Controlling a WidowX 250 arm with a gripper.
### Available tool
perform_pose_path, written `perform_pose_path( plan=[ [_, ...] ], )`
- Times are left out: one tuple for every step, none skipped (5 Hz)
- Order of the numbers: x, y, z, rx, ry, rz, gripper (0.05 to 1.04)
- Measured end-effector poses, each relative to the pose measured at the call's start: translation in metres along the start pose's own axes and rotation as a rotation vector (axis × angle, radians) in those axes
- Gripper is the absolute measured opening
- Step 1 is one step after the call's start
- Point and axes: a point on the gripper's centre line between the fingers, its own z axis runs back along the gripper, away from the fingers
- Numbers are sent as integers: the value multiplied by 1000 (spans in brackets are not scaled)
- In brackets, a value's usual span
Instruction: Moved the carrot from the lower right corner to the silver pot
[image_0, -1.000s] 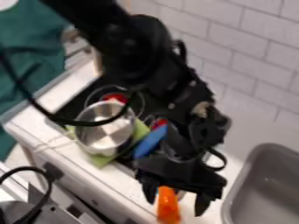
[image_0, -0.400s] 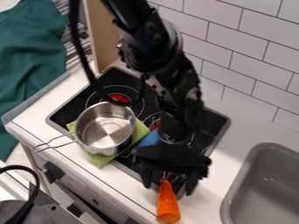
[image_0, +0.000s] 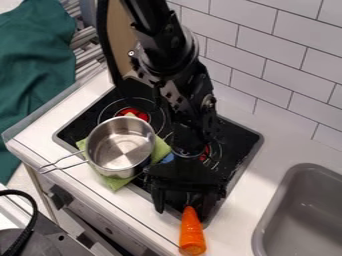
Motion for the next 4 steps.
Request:
perform_pose_path(
  plan=[
    [1,-6,0,-2,2,-10,908],
    [-8,-10,-2,0,17,-12,1003],
    [-18,-14,-1,4,8,-21,999],
    [-34,-12,-2,20,21,-28,998]
  ],
)
